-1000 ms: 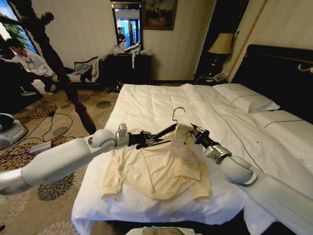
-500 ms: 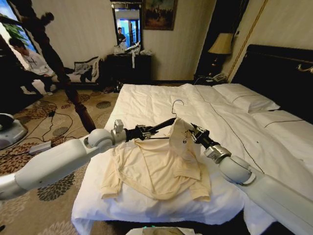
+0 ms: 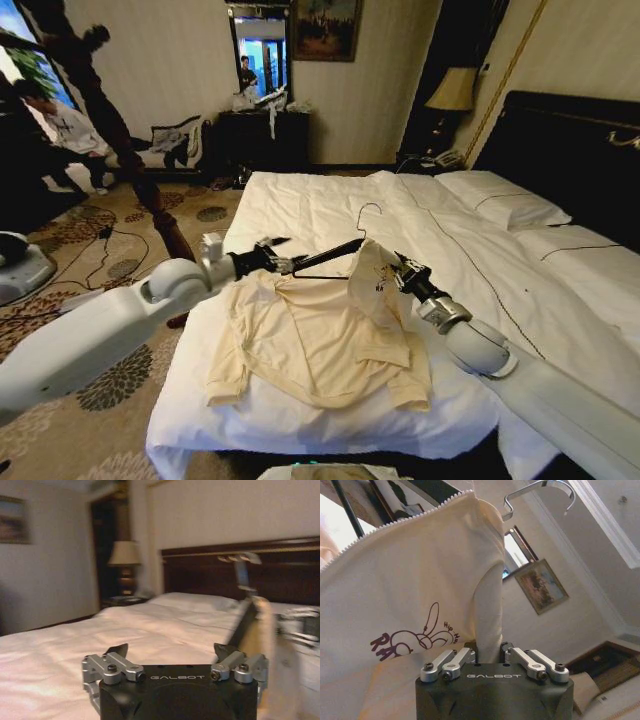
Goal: Pick up the clothes from the bed and hang them on the clothes hanger.
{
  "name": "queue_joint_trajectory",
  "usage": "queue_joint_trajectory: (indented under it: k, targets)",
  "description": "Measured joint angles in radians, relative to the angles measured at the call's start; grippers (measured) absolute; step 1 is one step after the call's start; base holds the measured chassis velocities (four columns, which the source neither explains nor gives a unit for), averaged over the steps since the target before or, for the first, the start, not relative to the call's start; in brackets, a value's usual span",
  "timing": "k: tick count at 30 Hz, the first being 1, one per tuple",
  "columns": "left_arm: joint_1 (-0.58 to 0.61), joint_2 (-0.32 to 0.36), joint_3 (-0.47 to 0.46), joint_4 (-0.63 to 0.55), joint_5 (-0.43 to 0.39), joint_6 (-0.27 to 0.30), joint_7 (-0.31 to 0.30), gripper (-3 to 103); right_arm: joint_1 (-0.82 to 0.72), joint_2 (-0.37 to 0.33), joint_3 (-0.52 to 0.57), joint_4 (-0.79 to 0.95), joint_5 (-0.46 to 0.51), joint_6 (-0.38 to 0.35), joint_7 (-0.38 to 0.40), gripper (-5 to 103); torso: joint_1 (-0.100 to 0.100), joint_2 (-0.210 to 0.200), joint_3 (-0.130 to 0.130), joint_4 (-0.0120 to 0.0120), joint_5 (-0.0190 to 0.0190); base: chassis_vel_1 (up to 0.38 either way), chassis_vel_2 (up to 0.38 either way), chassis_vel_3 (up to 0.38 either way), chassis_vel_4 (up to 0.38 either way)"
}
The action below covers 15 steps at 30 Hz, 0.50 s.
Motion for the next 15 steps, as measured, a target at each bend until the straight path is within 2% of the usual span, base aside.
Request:
queue_joint_trajectory:
  k: [2,3,7,12,15]
  targets:
    - [0.097,0.002,-0.092,0.013,-0.008,0.004,-0.014,100,0.001,0.002,0.001,-0.009,-0.001,-0.003,0.007,19,0.0,0.0,0.0,0.0004,-0.0003,0.0,0.0,0.0,0.0]
    - [0.097,0.002,-0.092,0.013,-0.008,0.004,-0.014,100,0.001,0.002,0.001,-0.009,-0.001,-0.003,0.007,19,0.0,0.0,0.0,0.0004,-0.0003,0.0,0.0,0.0,0.0]
    - [0.228,-0.012,-0.194,0.053,-0.003,0.002,-0.035,100,0.013,0.014,-0.001,-0.031,-0.009,-0.019,0.026,19,0.0,0.0,0.0,0.0002,-0.0002,0.0,0.0,0.0,0.0]
    - [0.273,-0.044,-0.211,0.099,0.005,-0.002,-0.044,100,0.015,0.024,-0.008,-0.045,-0.017,-0.027,0.041,19,0.0,0.0,0.0,0.0001,0.0001,0.0,0.0,0.0,0.0]
    - [0.266,-0.091,-0.2,0.169,0.005,0.006,-0.059,100,0.006,0.024,-0.009,-0.042,-0.018,-0.028,0.044,19,0.0,0.0,0.0,0.0001,-0.0001,0.0,0.0,0.0,0.0]
